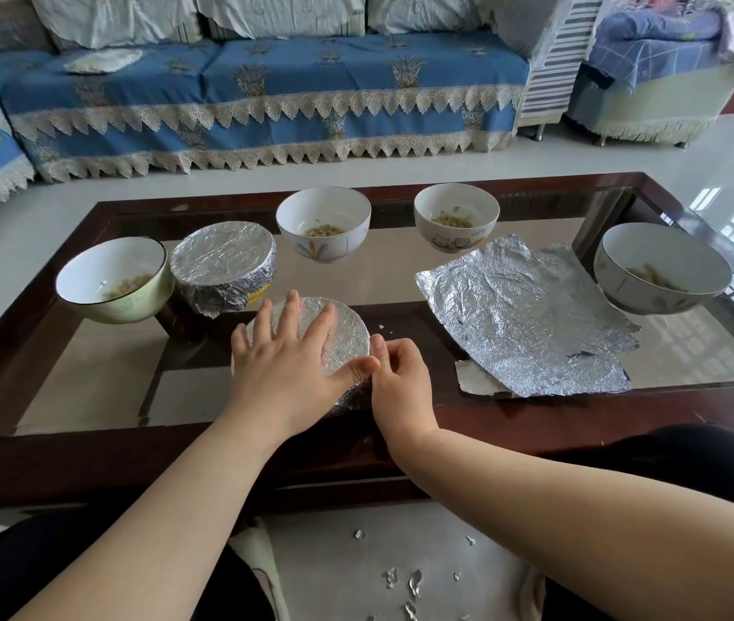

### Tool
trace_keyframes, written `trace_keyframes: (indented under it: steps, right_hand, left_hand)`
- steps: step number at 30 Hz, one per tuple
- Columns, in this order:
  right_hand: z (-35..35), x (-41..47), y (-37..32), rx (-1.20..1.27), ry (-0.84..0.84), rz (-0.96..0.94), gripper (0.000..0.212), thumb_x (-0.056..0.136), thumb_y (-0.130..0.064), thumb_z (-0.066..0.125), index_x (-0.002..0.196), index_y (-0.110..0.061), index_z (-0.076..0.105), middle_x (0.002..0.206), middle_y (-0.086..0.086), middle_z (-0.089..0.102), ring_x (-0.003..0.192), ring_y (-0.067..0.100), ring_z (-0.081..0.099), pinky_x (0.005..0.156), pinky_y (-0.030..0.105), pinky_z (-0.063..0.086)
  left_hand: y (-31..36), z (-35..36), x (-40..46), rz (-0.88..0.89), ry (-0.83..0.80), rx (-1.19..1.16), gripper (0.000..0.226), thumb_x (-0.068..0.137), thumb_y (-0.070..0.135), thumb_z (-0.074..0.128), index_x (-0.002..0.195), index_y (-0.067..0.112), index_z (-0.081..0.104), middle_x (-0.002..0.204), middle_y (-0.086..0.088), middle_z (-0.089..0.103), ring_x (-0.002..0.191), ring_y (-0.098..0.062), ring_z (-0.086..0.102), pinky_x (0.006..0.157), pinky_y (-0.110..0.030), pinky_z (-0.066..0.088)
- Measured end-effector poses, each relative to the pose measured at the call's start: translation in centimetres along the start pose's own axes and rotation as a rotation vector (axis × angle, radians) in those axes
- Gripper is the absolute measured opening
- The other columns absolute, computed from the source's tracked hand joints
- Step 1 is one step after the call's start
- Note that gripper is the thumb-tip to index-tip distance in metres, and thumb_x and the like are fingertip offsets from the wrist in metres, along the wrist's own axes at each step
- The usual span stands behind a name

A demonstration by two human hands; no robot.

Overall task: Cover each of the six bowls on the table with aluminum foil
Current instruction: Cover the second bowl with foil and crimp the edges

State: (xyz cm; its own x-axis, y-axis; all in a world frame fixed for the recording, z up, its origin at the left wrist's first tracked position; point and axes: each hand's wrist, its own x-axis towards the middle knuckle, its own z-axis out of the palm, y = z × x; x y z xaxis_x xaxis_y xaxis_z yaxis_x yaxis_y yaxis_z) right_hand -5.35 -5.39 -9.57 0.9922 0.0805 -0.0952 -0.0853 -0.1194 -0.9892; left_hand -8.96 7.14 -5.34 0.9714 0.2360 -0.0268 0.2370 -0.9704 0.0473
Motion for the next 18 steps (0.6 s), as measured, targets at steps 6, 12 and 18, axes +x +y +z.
trace_keyframes:
  steps: [6, 12, 18]
  right_hand:
    - [0.34, 0.19, -0.02, 0.052, 0.020, 0.056, 0.025, 0.099, -0.036, 0.049, 0.088, -0.014, 0.054, 0.077, -0.006, 0.055, 0.071, 0.005, 0.050, 0.075, 0.023, 0.042]
    - [0.75, 0.49, 0.13, 0.084, 0.017, 0.110, 0.016, 0.099, -0.029, 0.051, 0.096, -0.016, 0.059, 0.090, -0.001, 0.062, 0.081, 0.010, 0.055, 0.085, 0.031, 0.047]
    - [0.88, 0.83, -0.11, 0.098, -0.010, 0.131, 0.020, 0.096, -0.005, 0.047, 0.096, -0.019, 0.061, 0.092, 0.000, 0.065, 0.081, 0.012, 0.058, 0.080, 0.029, 0.049]
  left_hand:
    - [0.04, 0.20, 0.13, -0.004, 0.012, 0.006, 0.116, 0.057, 0.094, -0.012, 0.157, 0.040, 0.008, 0.167, -0.009, 0.001, 0.152, -0.035, -0.002, 0.118, -0.059, 0.010]
    - [0.10, 0.17, 0.09, -0.008, 0.008, 0.021, 0.116, 0.056, 0.093, -0.014, 0.156, 0.040, 0.008, 0.167, -0.009, 0.000, 0.152, -0.035, -0.001, 0.117, -0.059, 0.010]
    - [0.08, 0.25, 0.01, -0.011, 0.012, 0.025, 0.118, 0.054, 0.093, -0.017, 0.156, 0.040, 0.008, 0.167, -0.009, 0.000, 0.152, -0.034, -0.001, 0.117, -0.058, 0.010]
